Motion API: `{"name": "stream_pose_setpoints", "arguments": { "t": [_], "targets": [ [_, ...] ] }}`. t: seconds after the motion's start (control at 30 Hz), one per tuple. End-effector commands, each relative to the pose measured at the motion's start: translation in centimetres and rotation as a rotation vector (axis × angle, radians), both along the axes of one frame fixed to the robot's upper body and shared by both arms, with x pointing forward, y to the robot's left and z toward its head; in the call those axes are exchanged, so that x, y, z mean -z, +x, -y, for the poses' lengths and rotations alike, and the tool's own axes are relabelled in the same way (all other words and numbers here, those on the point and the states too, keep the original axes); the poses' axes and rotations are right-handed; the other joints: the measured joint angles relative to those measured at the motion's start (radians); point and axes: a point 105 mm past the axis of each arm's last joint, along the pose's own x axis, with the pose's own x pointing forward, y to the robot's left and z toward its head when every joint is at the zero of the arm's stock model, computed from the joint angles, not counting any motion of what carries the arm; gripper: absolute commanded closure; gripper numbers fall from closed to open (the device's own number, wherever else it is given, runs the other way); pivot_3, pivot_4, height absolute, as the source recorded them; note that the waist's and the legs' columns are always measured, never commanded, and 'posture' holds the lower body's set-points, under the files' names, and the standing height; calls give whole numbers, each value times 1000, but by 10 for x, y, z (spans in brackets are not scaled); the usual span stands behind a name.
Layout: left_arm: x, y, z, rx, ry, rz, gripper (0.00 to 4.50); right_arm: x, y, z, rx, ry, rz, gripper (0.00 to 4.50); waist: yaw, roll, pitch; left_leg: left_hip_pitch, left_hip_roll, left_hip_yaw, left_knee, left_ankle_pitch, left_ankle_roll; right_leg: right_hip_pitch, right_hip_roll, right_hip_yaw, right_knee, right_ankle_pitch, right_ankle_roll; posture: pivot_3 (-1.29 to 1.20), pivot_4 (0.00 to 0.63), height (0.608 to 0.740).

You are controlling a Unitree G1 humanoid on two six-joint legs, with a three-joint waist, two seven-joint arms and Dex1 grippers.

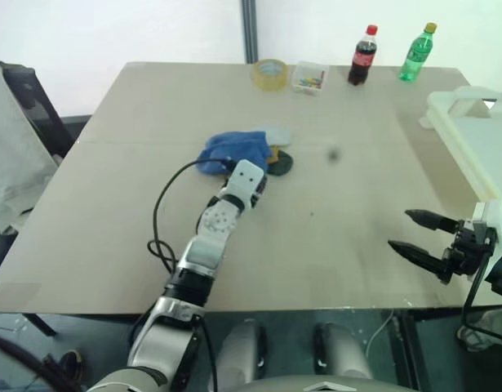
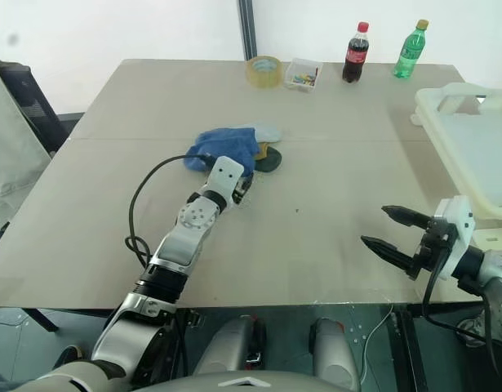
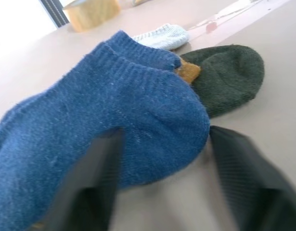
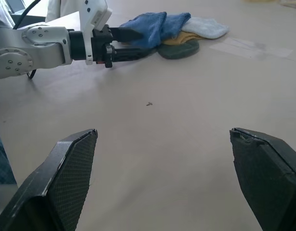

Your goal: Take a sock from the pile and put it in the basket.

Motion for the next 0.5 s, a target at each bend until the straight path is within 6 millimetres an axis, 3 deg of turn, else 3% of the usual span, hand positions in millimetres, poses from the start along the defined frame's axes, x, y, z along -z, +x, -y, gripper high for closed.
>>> {"name": "stream_pose_setpoints", "arguments": {
  "t": [0.03, 0.1, 0.23, 0.5],
  "targets": [
    [-13, 0, -1, 3, 0, 60, 3532, -7, 0, -2, -9, -8, 42, 0, 0, 0, 0, 0, 0, 0, 0, 0, 0, 0, 0, 0, 0, 0, 0, 0, 150, 740],
    [-13, -2, 1, 10, 1, 63, 4446, -7, 0, -2, -8, -7, 43, 0, 0, 0, 0, 0, 0, 0, 0, 0, 0, 0, 0, 0, 0, 0, 0, 0, 150, 740],
    [-13, -10, 6, 48, 2, 59, 4446, -5, 1, -2, -7, -5, 44, 0, -1, 0, 0, 0, 0, 0, 0, 0, 0, 0, 0, 0, 0, 0, 0, 0, 150, 740],
    [16, -107, 46, 401, -62, -324, 4446, -2, 1, -4, 1, -2, 52, 0, 1, 1, -1, 0, 2, -1, 0, 0, 0, 0, -1, -1, 0, -2, -3, 0, 150, 740]
  ]
}}
